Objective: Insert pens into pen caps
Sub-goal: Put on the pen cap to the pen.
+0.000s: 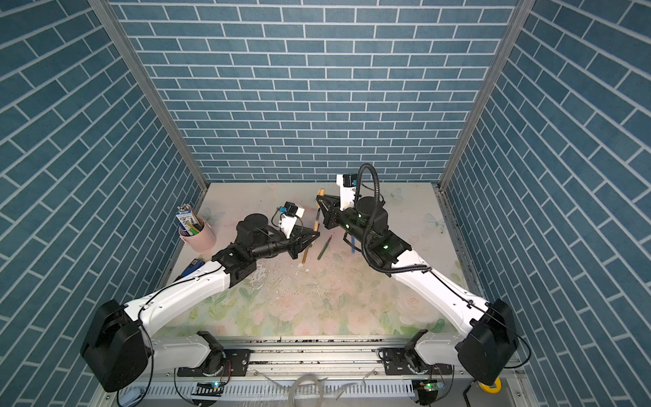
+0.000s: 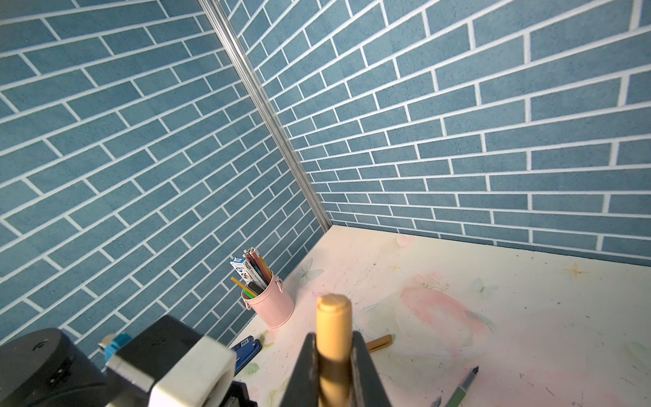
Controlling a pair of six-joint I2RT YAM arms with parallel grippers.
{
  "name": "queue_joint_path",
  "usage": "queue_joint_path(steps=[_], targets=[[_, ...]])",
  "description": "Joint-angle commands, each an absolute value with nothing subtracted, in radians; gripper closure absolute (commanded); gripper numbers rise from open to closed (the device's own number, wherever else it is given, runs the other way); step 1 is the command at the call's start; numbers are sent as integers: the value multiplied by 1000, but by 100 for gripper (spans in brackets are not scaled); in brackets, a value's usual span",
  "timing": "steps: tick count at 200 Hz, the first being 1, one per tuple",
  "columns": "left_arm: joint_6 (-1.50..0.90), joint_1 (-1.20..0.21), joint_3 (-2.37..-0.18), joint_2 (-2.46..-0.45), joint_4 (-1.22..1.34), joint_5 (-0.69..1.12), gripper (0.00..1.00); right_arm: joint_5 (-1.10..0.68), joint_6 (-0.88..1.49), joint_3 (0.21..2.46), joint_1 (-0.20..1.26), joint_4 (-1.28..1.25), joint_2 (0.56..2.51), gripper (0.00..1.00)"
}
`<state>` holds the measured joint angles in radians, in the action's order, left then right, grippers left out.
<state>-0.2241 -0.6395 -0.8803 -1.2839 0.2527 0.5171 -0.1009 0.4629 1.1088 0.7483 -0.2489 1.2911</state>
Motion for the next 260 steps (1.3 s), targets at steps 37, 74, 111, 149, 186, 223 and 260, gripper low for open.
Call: queue_joint_path(steps=[37, 74, 111, 149, 186, 223, 260], targets=[[-228, -643, -877, -1252, 295, 502, 91, -144, 505, 1089, 752, -271, 1304, 87], [-232, -643, -870, -1245, 304, 492, 91, -165, 536, 1075, 751, -299, 1307, 87], [-236, -643, -861, -1235, 320, 480, 92, -193, 570, 1073, 752, -321, 1322, 87], [-247, -643, -844, -1219, 351, 466, 92, -195, 574, 1066, 752, -321, 1313, 87], [-252, -643, -839, -1213, 361, 467, 92, -193, 554, 1074, 752, -285, 1302, 87], [-249, -643, -838, -1209, 359, 466, 92, -217, 558, 1080, 749, -275, 1298, 87], [-249, -643, -838, -1212, 359, 463, 92, -267, 589, 1068, 748, -305, 1298, 87]])
